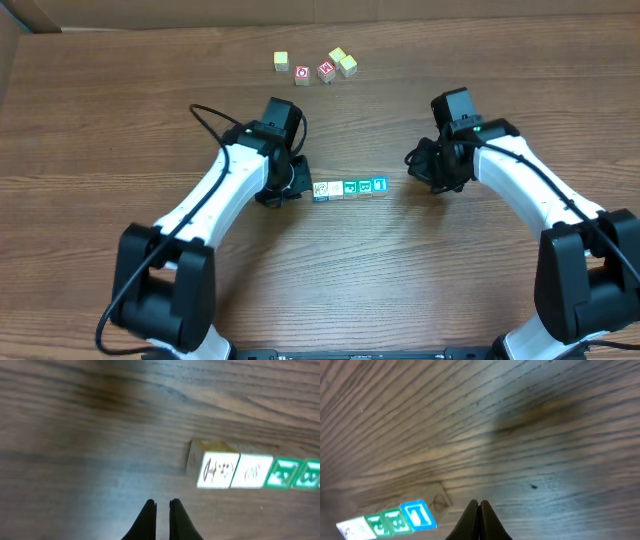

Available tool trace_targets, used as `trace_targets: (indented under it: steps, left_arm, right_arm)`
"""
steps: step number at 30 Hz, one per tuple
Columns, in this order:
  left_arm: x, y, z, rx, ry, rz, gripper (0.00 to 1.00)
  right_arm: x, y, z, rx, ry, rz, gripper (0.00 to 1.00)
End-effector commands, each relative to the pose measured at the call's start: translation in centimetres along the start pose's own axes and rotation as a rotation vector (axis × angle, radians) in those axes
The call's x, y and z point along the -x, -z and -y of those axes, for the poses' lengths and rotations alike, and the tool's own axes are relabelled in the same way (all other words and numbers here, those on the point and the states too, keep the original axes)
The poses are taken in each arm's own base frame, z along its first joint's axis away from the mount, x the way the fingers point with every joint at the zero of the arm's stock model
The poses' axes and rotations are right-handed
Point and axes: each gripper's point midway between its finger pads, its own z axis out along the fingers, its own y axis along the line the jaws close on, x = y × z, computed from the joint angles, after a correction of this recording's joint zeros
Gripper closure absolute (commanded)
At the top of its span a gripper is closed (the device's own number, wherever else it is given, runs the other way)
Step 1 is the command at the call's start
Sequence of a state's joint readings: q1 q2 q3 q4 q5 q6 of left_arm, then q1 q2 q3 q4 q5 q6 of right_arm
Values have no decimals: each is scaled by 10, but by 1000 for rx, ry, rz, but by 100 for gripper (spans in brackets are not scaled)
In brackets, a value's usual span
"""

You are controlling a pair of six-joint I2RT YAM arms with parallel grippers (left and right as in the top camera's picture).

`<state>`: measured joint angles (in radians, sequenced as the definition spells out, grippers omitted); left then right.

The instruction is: Flip 5 blocks

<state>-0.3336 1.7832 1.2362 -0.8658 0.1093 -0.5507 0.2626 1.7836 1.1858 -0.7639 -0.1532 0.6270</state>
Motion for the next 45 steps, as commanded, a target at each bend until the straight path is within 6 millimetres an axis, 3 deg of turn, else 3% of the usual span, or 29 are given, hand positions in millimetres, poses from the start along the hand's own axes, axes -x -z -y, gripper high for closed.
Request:
trace_targets:
  steps: [1, 9, 15, 22, 32, 45]
  left_arm:
    - [-1, -15, 1, -3, 16, -22, 96]
    - [3, -38, 0, 7, 18, -39, 96]
    - [2, -38, 0, 8, 17, -42, 96]
    - [1, -39, 1, 12, 10, -41, 96]
    - [-3, -42, 2, 14, 4, -46, 96]
    - [-3, -42, 4, 10, -3, -42, 96]
  right_arm:
    - [-3, -8, -1, 8, -49, 14, 96]
    - [-5, -24, -5, -33, 18, 100, 96]
    - [-4, -26, -13, -14, 14, 126, 96]
    - [-10, -34, -5, -17, 13, 117, 96]
    - [-11, -39, -10, 23, 19, 122, 96]
    - [-24, -42, -26, 65, 76, 102, 96]
